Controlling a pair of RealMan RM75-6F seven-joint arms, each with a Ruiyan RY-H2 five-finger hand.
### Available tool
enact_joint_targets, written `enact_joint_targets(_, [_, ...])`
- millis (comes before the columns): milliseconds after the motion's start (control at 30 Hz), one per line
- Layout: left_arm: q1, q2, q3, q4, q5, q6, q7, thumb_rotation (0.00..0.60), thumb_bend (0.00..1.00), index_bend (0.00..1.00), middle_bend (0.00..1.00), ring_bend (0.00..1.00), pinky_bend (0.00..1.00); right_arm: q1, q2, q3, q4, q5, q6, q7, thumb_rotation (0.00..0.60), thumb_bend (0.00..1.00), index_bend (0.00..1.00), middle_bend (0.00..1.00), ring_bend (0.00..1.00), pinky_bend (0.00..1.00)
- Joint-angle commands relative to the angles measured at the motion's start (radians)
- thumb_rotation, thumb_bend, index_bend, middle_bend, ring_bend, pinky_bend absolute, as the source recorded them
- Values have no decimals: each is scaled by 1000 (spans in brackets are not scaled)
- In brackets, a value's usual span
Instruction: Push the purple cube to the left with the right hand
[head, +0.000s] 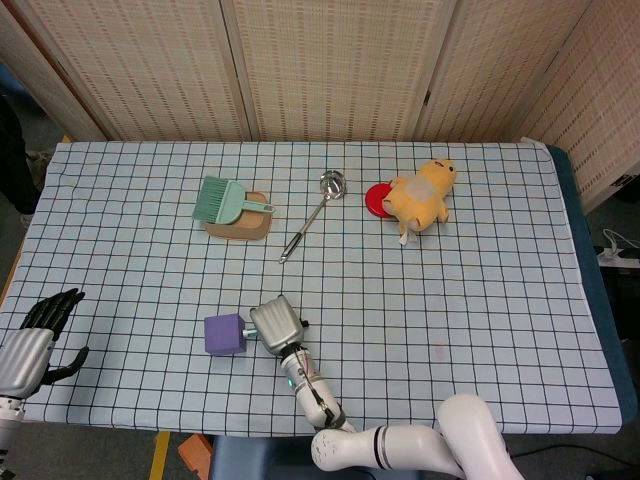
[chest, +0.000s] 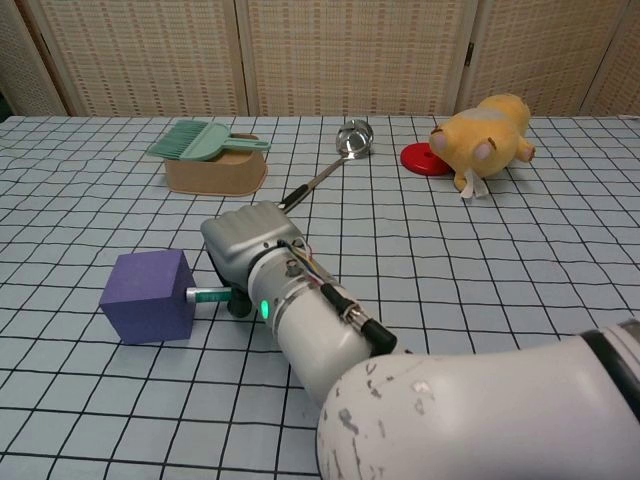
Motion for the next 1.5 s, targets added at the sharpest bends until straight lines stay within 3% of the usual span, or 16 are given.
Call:
enact_joint_targets(33, [0,0,-1,1,-3,-1,0,600,401,0,0,0,74,31,-26,19,40,9,-19,8,600,421,1000,871,646,507])
enact_joint_targets(233, [4,2,-1,-1,2,8,1,600,402,0,0,0,74,18,-1,-8,20,-3,17,5,600,424,1000,871,646,507])
enact_joint_targets(433, [8,2,1,-6,6,15,11,600,401,0,0,0,74,-73,131,-73,-151,-37,127,-13,600,424,1000,871,646,507])
enact_joint_targets(667, [13,-2,3,-16,15,29,39,600,401,0,0,0,74,-220,348,-216,-359,-75,251,-27,600,424,1000,871,646,506])
enact_joint_targets(800, [14,-6,4,-22,17,32,59,600,401,0,0,0,74,-285,424,-293,-380,-93,273,2,600,424,1000,871,645,505])
enact_joint_targets(933, [15,-10,3,-26,14,30,75,600,400,0,0,0,74,-327,455,-334,-359,-102,249,64,600,424,963,869,625,505])
enact_joint_targets(1000, [15,-12,3,-27,14,32,84,600,399,0,0,0,73,-342,464,-344,-347,-110,228,104,600,423,901,828,595,505])
enact_joint_targets(1067, [15,-15,3,-27,14,31,91,600,401,0,0,0,73,-354,476,-353,-342,-114,204,135,600,422,784,722,542,499])
enact_joint_targets(1133, [14,-16,3,-27,11,28,95,600,402,0,0,0,74,-360,490,-363,-347,-104,181,139,600,421,590,563,454,470])
enact_joint_targets(1233, [12,-18,2,-25,6,20,101,600,401,0,0,0,74,-367,520,-371,-369,-83,140,155,600,391,212,289,265,382])
enact_joint_targets(1300, [10,-19,2,-25,4,15,103,600,402,0,0,0,73,-374,536,-374,-382,-89,122,184,600,353,48,166,183,335])
enact_joint_targets(1400, [9,-20,3,-25,5,14,105,600,402,0,0,0,73,-390,573,-385,-412,-119,106,236,600,305,0,63,120,292])
enact_joint_targets(1500, [10,-20,4,-25,8,15,109,600,401,0,0,0,74,-416,624,-404,-466,-170,124,284,600,269,0,30,84,256])
